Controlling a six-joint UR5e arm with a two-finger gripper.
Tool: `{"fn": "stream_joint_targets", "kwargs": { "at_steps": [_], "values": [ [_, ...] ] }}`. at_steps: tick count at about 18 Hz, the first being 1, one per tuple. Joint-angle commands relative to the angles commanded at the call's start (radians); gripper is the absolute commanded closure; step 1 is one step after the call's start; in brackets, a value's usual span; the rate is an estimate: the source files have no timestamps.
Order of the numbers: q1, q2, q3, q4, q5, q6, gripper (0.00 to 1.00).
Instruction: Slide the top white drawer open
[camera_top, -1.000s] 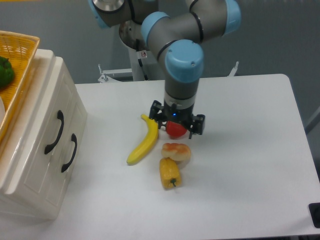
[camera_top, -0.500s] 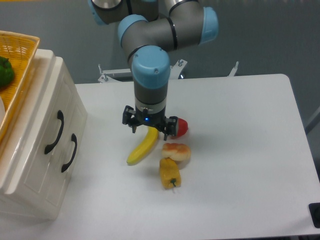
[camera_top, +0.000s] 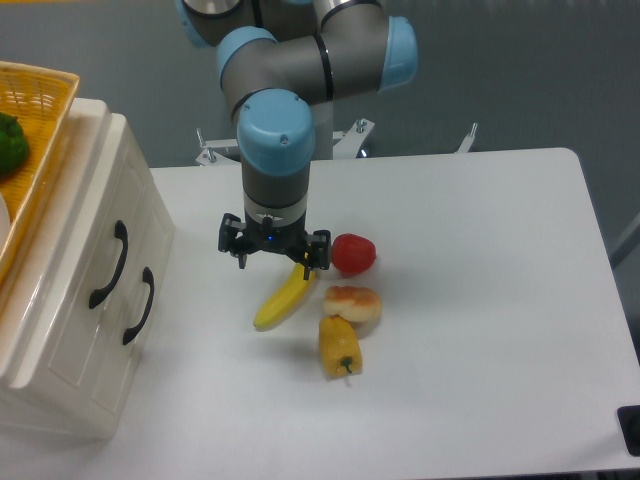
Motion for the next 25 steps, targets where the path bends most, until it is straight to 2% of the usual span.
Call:
{"fn": "stream_joint_targets", "kwargs": {
  "at_steps": [2,10,14,20,25],
  "values": [
    [-0.005,0.006,0.000,0.002,0.000,-0.063,0.00],
    [-0.055,0.008,0.020,0.003,-0.032,-0.149,0.00],
    [-0.104,0.006,0.035,0.002,-0.040,-0.230,0.00],
    [-0.153,-0.008,0.051,0.003,-0.061,-0.278,0.00],
    [-0.156,-0.012,0.057,-0.002,-0.090,-0.279,0.00]
  ]
}}
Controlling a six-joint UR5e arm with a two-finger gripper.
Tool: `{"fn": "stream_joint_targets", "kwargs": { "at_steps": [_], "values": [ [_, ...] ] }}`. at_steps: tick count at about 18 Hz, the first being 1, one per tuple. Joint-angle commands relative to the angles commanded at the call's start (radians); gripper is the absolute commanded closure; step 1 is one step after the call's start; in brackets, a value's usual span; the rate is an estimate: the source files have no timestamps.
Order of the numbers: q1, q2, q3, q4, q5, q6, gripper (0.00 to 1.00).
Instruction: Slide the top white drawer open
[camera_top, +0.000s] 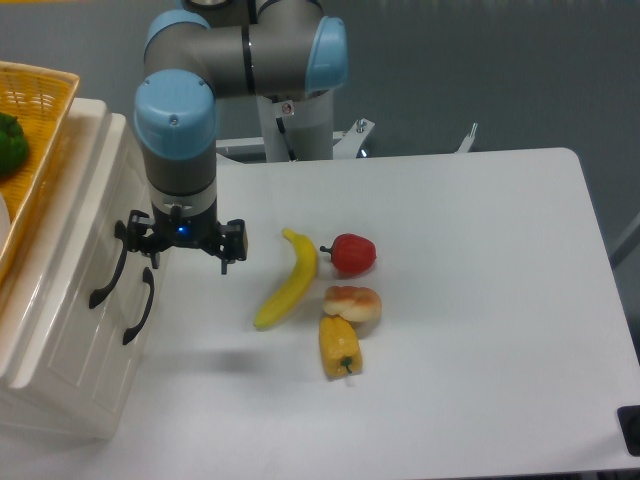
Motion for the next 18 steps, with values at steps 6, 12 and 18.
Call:
{"fn": "stream_joint_targets", "kwargs": {
  "at_steps": [6,12,18],
  "values": [
    [0.008,0.003,0.005,-0.021,-0.064,-0.002,0.00],
    [0.011,-0.018,0.002,-0.055,-0.143,-0.002,0.00],
    [0.014,-0.028,0.005,-0.057,-0.183,0.002,0.00]
  ]
}}
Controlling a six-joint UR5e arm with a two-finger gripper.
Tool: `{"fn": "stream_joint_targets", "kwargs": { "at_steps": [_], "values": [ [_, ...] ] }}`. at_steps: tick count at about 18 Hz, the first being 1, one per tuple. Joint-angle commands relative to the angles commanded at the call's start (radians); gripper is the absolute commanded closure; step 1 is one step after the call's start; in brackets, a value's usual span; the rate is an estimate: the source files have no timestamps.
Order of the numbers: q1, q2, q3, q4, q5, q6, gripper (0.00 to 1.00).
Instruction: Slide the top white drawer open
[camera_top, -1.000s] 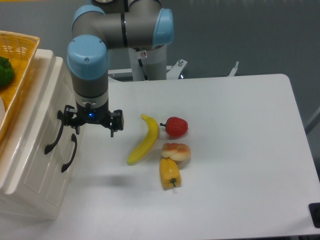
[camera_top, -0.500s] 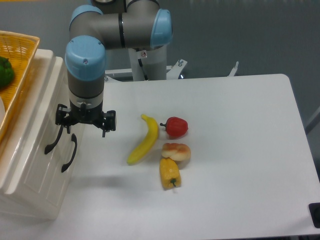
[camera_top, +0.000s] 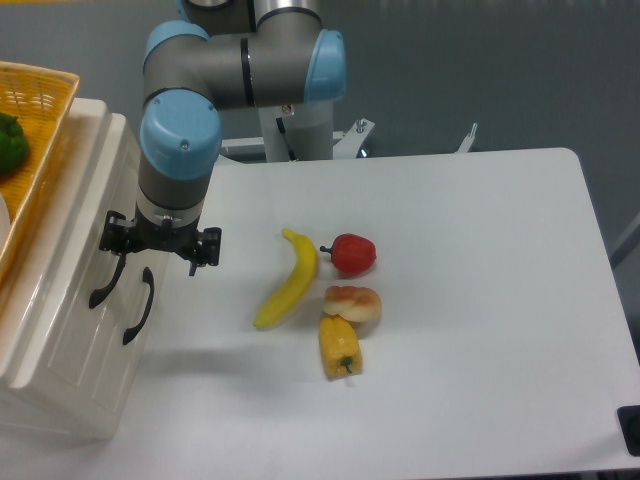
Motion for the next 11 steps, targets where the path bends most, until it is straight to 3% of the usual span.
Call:
{"fn": "stream_joint_targets", "kwargs": {
  "at_steps": [11],
  "values": [
    [-0.002,0.000,0.000,-0.009,0.002,0.000,0.00]
  ]
}}
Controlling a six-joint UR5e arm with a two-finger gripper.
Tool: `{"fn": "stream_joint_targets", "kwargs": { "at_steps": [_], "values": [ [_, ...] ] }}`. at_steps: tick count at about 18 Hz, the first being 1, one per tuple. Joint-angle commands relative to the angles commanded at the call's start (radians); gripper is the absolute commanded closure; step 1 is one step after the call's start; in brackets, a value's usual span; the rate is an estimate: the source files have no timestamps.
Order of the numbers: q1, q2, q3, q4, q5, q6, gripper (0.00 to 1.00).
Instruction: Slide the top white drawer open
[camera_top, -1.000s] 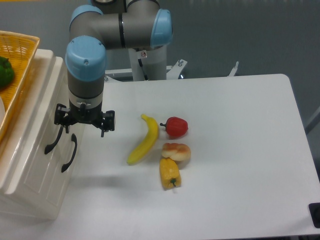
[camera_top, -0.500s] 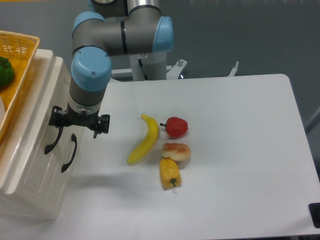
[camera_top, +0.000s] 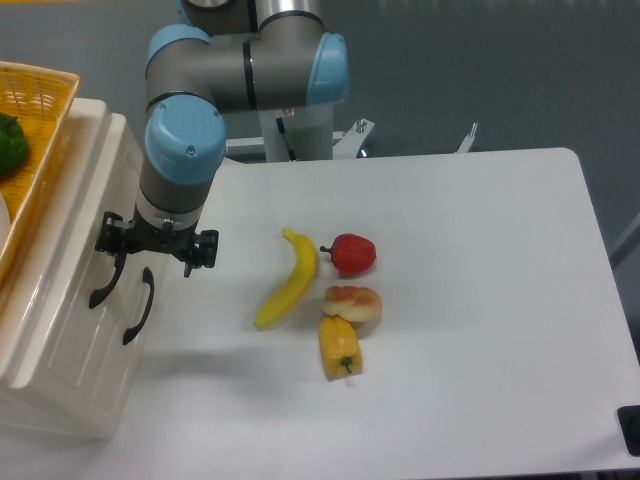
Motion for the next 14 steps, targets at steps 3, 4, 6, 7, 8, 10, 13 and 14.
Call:
{"fn": "stream_joint_targets", "kwargs": {
  "at_steps": [3,4,6,7,8,10,13,14],
  "values": [
    [-0.002,0.003,0.002,0.000,-0.005,0.000,0.00],
    [-0.002,0.003,0.002,-0.002,-0.005,0.000,0.00],
    [-0.005,0.003,0.002,-0.006,-0.005,0.003,0.00],
    [-0.005,0.003,0.002,-0.006,-0.003,0.005,0.00],
    [-0.005,0.003,0.002,-0.006,-0.005,0.006,0.00],
    [-0.006,0.003,0.002,-0.006,-0.003,0.011,0.00],
    [-0.008,0.003,0.003,-0.005,0.000,0.047,0.00],
    [-0.009,0.003,0.003,-0.005,0.002,0.060,0.00]
  ]
}}
